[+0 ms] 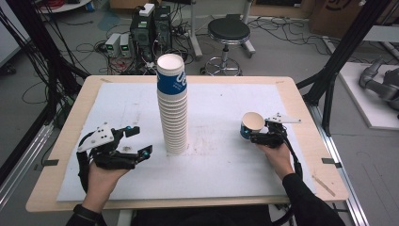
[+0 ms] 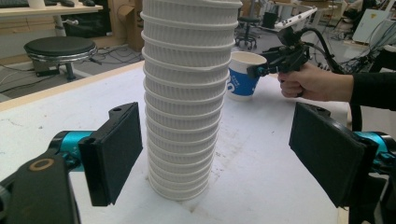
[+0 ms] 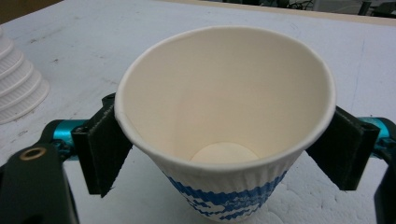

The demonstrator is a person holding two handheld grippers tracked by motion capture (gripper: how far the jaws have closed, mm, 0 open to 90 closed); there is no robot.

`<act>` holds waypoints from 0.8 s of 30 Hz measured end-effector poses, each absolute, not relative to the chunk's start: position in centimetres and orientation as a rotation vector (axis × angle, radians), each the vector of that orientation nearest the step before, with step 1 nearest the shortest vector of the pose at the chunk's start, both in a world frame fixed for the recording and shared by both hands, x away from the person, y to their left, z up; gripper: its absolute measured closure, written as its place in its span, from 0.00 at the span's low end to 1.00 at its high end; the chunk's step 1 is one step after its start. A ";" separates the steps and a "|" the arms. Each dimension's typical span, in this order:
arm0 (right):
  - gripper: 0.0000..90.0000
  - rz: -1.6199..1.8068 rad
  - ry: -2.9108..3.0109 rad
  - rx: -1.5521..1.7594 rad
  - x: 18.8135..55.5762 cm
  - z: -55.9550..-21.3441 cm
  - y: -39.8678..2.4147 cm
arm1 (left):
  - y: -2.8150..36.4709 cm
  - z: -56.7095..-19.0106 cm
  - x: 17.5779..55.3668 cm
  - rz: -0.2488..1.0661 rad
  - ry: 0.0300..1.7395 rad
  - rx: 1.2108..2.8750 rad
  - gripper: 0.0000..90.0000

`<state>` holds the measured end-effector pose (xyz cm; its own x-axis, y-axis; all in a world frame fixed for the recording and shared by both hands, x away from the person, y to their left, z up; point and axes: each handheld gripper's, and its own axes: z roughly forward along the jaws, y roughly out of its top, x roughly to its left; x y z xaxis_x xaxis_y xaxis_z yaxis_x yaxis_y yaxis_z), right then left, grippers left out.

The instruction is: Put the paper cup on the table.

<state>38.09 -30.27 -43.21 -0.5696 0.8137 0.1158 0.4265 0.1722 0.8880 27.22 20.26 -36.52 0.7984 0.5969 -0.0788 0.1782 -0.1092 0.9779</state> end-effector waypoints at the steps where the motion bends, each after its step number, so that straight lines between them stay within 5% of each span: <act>1: 0.16 1.362 2.074 1.179 38.0 -43.2 -30.3 | 20.2 -36.5 27.2 0.393 0.615 1.674 0.19; 24: 0.16 1.290 2.093 1.223 35.3 -41.6 -31.8 | 20.1 -36.4 27.3 0.399 0.617 1.668 0.19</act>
